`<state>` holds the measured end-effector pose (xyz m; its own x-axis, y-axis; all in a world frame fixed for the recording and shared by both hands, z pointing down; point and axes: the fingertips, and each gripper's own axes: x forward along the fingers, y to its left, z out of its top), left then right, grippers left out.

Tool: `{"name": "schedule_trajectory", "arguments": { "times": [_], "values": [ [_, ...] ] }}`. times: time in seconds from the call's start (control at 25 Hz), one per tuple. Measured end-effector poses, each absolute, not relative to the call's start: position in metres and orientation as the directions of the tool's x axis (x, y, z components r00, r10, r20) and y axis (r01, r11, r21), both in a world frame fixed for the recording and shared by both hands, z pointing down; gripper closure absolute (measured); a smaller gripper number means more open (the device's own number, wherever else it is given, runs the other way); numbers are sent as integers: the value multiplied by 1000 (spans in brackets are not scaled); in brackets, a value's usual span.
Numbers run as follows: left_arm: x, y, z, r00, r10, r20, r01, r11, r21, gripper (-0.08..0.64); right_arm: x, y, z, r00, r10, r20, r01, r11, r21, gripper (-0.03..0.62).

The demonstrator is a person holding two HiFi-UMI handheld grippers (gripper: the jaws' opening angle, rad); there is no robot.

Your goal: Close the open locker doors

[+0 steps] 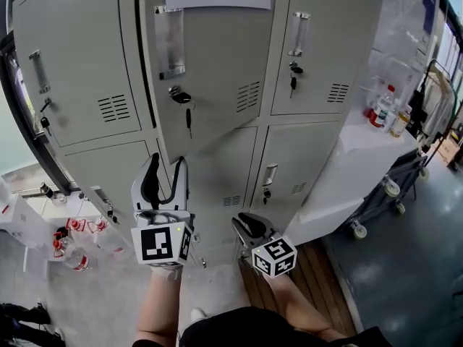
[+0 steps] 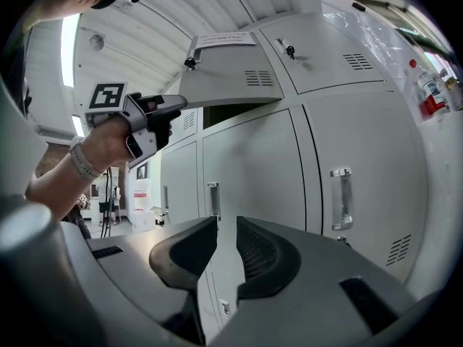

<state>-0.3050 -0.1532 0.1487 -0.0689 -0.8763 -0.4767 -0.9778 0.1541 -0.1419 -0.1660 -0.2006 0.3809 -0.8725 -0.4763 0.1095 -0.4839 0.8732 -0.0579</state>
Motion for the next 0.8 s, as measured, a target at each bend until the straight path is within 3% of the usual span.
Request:
{"name": "schedule_trajectory", "arguments": {
  "times": [0.44, 0.6, 0.8],
  "values": [
    [-367, -191, 146, -73, -878, -473, -980, 151, -129, 413, -184, -218, 394, -816, -558, 150, -571, 819, -61, 488],
    [-376, -204, 141, -59, -874, -482, -981, 141, -136, 485, -188, -225, 396, -802, -575, 160, -589, 805, -62, 489],
    [-382, -221, 140, -52, -881, -470, -979, 138, -150, 500, -189, -233, 400, -790, -588, 170, -605, 794, -66, 492]
  ]
}}
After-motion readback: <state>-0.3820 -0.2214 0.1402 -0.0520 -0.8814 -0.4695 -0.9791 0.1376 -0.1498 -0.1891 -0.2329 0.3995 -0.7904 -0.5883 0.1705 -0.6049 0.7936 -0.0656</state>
